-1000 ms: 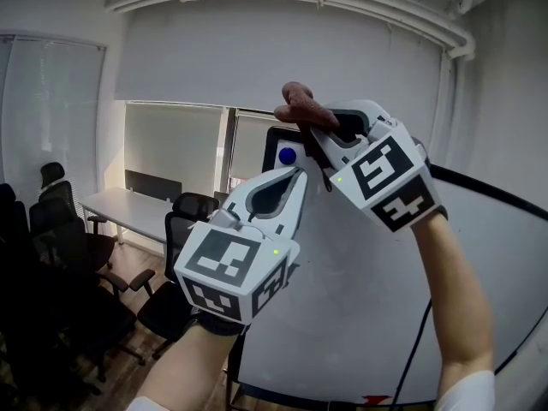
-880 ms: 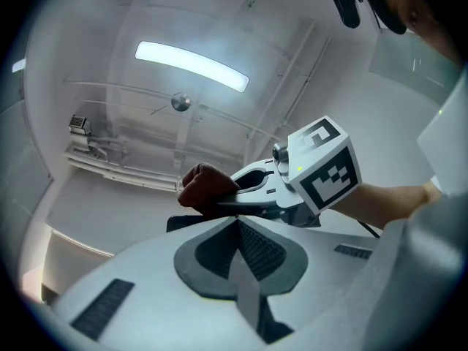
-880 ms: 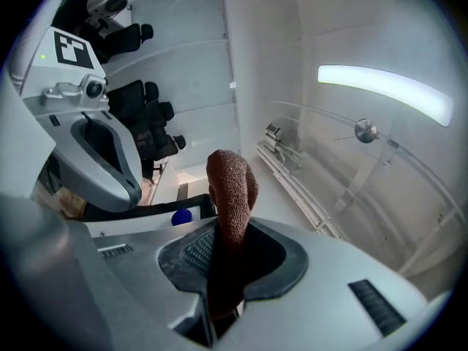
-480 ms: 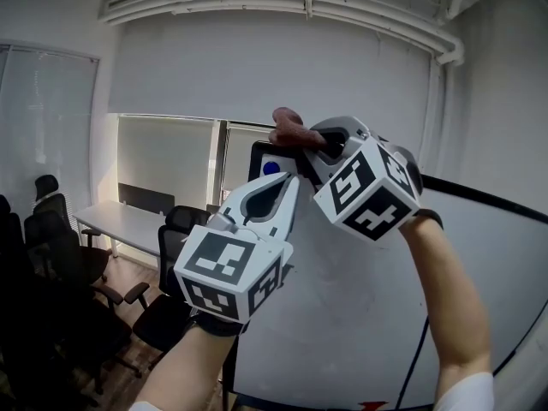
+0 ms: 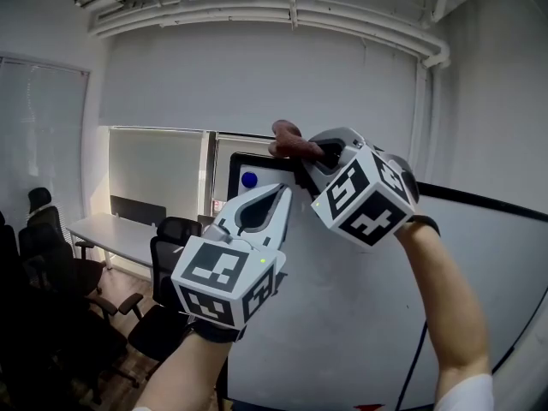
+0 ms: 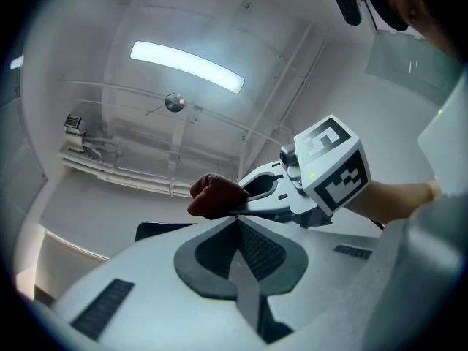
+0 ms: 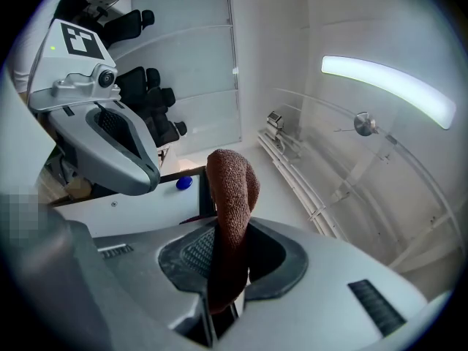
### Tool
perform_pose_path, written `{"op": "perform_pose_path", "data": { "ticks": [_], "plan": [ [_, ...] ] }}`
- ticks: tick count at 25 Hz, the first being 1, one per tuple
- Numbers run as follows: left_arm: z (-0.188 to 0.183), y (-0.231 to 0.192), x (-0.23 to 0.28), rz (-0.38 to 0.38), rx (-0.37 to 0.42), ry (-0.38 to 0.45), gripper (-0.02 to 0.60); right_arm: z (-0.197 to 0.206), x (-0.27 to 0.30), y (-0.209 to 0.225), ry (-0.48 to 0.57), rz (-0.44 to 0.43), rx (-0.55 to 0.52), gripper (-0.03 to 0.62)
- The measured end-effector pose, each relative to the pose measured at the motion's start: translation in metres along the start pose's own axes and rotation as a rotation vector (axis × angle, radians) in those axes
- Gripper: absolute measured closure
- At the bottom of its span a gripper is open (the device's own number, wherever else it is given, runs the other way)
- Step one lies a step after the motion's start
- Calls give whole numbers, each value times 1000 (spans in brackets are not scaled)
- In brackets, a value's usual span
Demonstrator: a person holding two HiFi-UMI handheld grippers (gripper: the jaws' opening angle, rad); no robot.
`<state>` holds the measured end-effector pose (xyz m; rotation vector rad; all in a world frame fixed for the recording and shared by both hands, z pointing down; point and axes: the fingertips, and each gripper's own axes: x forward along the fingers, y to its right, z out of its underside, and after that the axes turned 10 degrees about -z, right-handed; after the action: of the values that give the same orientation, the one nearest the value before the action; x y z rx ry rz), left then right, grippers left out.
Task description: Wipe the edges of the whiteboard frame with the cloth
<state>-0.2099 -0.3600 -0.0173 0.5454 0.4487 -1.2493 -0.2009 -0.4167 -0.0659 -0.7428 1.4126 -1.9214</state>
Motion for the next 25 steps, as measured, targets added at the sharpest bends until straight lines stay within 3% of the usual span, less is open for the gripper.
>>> {"op": "perform_pose_path", "data": {
  "ticks": [25],
  "plan": [
    [10, 126, 31, 139, -53, -1, 572, 118, -95, 26, -120, 71, 86, 530]
  ]
}}
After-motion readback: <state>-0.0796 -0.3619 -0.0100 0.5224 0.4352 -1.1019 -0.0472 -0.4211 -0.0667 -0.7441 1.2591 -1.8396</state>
